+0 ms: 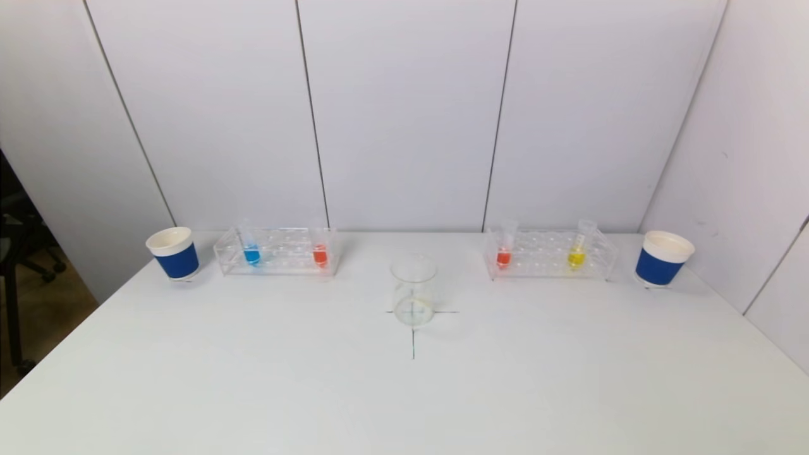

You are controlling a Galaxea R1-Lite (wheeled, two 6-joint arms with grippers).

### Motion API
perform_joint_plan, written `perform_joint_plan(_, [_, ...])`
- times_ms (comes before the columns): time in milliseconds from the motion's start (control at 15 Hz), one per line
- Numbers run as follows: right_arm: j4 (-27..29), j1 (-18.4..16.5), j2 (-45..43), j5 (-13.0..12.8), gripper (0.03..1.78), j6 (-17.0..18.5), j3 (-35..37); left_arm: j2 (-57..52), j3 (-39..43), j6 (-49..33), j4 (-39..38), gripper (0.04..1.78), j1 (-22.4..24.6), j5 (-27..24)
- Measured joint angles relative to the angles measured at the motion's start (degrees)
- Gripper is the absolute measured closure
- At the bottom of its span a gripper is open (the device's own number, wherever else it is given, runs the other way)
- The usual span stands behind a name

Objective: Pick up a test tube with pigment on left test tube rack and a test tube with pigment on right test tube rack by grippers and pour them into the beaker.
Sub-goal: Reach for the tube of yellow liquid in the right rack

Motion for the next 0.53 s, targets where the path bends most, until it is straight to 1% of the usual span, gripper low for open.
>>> perform_joint_plan(533, [0.0, 0.0, 0.0, 0.0, 0.04, 0.0, 0.0, 0.0, 0.0, 0.0, 0.0, 0.06, 0.0, 0.0])
